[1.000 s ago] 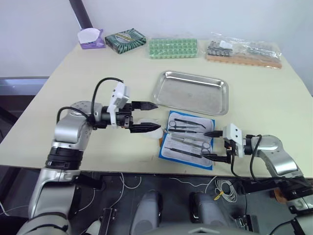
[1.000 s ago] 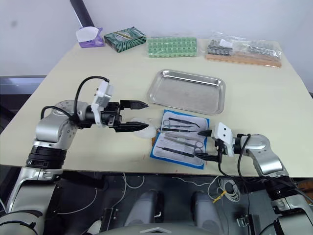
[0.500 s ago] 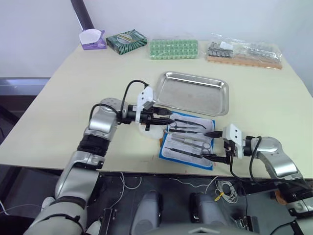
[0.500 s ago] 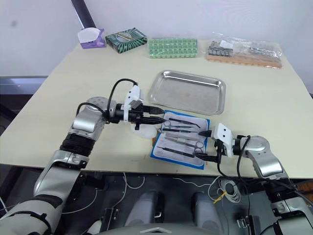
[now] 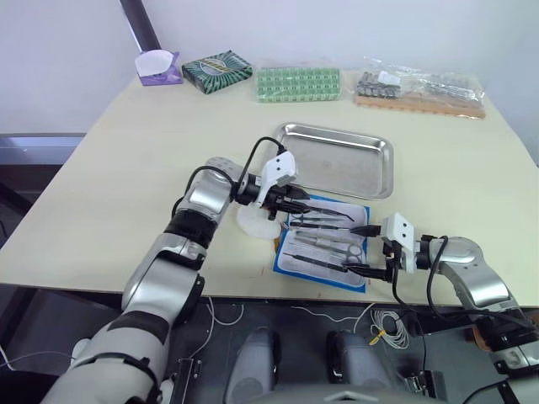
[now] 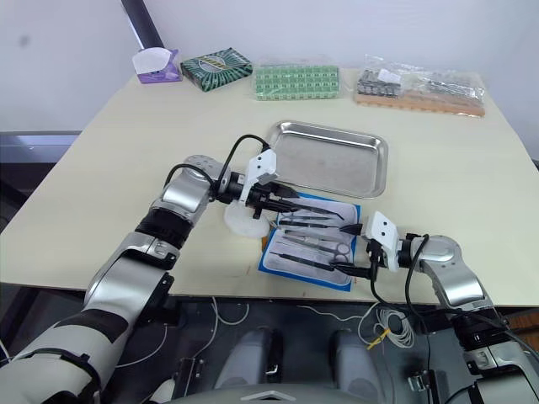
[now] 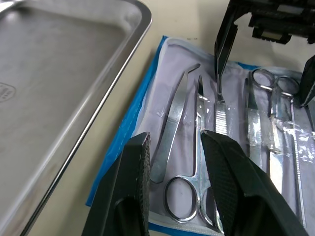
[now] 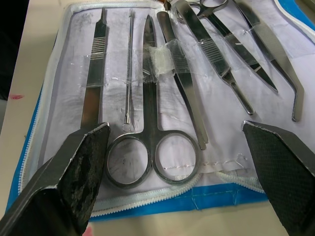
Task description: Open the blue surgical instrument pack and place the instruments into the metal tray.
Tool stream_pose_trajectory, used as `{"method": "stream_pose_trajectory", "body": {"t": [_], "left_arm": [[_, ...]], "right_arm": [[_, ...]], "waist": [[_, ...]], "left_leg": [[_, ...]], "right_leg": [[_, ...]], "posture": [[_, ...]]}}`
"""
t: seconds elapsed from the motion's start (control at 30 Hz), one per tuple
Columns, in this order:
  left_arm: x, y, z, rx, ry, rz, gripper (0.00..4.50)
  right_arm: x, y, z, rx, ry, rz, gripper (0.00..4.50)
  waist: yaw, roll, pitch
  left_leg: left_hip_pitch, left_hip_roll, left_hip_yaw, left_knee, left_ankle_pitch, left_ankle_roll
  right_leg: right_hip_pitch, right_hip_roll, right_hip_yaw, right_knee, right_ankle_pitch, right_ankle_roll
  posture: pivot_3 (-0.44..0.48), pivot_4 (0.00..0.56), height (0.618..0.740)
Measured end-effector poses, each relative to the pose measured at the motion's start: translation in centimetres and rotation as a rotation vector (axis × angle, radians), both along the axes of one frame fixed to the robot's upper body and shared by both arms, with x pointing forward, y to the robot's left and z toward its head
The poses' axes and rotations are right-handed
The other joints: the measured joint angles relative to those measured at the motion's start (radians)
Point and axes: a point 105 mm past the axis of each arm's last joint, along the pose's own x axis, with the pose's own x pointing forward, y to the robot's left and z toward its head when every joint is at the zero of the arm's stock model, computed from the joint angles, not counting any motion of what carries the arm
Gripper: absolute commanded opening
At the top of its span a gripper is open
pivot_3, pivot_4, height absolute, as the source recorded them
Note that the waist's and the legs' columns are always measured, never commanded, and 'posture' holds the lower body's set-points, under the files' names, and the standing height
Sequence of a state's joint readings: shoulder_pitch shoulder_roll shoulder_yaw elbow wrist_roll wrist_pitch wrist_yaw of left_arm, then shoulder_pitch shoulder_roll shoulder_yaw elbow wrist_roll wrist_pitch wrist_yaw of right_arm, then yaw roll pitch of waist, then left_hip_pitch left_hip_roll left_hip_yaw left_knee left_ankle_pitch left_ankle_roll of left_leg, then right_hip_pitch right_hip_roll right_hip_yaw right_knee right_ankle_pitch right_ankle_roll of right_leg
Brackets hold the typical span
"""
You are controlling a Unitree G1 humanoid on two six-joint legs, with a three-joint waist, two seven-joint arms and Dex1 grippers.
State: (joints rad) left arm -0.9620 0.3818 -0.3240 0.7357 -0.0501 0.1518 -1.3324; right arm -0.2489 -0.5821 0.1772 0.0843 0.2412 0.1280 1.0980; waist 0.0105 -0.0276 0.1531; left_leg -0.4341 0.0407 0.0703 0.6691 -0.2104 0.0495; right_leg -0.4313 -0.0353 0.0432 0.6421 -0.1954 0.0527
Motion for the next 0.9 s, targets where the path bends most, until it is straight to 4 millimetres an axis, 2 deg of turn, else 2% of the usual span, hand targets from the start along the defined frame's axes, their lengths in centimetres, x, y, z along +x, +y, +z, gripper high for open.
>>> {"method": "stream_pose_trajectory", "body": {"t": [0.3, 0.5, 0.87, 0.9], "left_arm": [[0.7, -1.1, -0.4, 0.059, -0.004, -0.038, 1.76], [0.9, -1.6, -1.4, 0.105, 0.011, -0.041, 1.76], [1.4, -2.0, -1.8, 0.166, -0.029, -0.044, 1.76], [1.4, -2.0, -1.8, 0.169, -0.033, -0.047, 1.49]], "right_arm": [[-0.1, 0.1, 0.0, -0.001, -0.005, -0.008, 4.5], [-0.1, 0.1, 0.0, -0.003, -0.007, -0.01, 4.5], [-0.1, 0.1, 0.0, -0.005, -0.004, -0.018, 4.5], [-0.1, 0.1, 0.0, -0.005, -0.004, -0.018, 4.5]], "waist": [[0.0, 0.0, 0.0], [0.0, 0.0, 0.0], [0.0, 0.0, 0.0], [0.0, 0.0, 0.0]], "left_leg": [[0.0, 0.0, 0.0, 0.0, 0.0, 0.0], [0.0, 0.0, 0.0, 0.0, 0.0, 0.0], [0.0, 0.0, 0.0, 0.0, 0.0, 0.0], [0.0, 0.0, 0.0, 0.0, 0.0, 0.0]], "right_leg": [[0.0, 0.0, 0.0, 0.0, 0.0, 0.0], [0.0, 0.0, 0.0, 0.0, 0.0, 0.0], [0.0, 0.0, 0.0, 0.0, 0.0, 0.0], [0.0, 0.0, 0.0, 0.0, 0.0, 0.0]], "posture": [[0.0, 0.15, 0.74], [0.0, 0.15, 0.74], [0.0, 0.15, 0.74], [0.0, 0.15, 0.74]]}}
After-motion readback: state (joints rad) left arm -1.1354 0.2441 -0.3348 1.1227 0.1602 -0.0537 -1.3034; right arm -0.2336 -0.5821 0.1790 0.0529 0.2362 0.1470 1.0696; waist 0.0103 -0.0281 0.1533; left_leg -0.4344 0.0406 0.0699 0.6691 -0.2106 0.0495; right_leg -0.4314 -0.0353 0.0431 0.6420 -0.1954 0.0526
